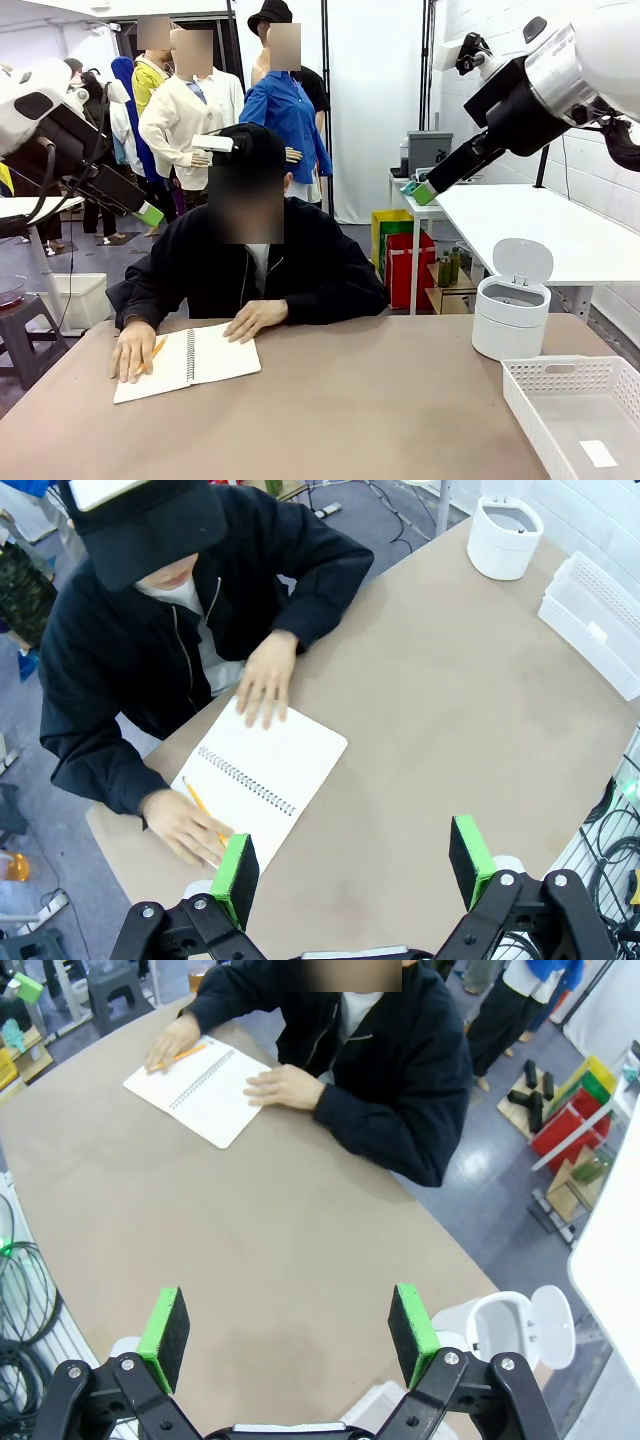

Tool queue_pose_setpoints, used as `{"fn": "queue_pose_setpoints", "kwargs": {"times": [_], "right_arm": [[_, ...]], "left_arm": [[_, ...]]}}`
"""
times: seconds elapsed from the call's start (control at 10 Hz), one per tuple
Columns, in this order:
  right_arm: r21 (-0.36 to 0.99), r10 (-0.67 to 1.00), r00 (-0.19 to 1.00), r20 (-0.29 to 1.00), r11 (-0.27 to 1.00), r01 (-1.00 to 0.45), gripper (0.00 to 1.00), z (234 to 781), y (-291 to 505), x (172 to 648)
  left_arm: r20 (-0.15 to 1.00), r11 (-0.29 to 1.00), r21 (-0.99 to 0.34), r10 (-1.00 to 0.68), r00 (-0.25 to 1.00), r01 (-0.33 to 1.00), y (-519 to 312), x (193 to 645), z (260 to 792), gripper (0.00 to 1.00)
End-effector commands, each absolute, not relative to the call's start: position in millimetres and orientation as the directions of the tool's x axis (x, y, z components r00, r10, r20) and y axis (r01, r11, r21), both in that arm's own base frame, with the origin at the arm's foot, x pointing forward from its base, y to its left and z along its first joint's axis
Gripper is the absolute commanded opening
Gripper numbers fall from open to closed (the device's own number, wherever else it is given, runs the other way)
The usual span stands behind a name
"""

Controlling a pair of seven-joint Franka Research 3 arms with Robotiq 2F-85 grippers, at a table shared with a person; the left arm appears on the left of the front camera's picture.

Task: Sort the paper based on its condition.
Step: If a person hands you a paper, place it in the Organizing basket , and if it's crumpled, put it in the Trash can.

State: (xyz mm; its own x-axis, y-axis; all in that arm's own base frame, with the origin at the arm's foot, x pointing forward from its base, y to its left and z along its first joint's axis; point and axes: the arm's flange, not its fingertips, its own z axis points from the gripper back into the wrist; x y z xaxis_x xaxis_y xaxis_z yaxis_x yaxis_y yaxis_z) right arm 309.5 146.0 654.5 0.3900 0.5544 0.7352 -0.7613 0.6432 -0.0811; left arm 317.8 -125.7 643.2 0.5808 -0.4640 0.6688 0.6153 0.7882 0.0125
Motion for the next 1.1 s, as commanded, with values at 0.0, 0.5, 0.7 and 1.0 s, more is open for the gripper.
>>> {"fn": "queue_pose_setpoints", "kwargs": {"times": [0.0, 0.5, 0.7, 1.0], "right_arm": [[-0.077, 0.552, 0.394, 0.734, 0.645, -0.76, 1.0, 655.6, 146.1, 309.9], [-0.077, 0.552, 0.394, 0.734, 0.645, -0.76, 1.0, 655.6, 146.1, 309.9], [-0.077, 0.552, 0.394, 0.734, 0.645, -0.76, 1.0, 655.6, 146.1, 309.9], [-0.077, 0.552, 0.394, 0.734, 0.645, -0.76, 1.0, 655.6, 146.1, 309.9]], "left_arm": [[0.67, 0.789, 0.013, -0.463, 0.58, 0.615, -125.3, 317.4, 643.7, 1.0], [0.67, 0.789, 0.013, -0.463, 0.58, 0.615, -125.3, 317.4, 643.7, 1.0], [0.67, 0.789, 0.013, -0.463, 0.58, 0.615, -125.3, 317.4, 643.7, 1.0], [0.67, 0.789, 0.013, -0.463, 0.58, 0.615, -125.3, 317.4, 643.7, 1.0]]}}
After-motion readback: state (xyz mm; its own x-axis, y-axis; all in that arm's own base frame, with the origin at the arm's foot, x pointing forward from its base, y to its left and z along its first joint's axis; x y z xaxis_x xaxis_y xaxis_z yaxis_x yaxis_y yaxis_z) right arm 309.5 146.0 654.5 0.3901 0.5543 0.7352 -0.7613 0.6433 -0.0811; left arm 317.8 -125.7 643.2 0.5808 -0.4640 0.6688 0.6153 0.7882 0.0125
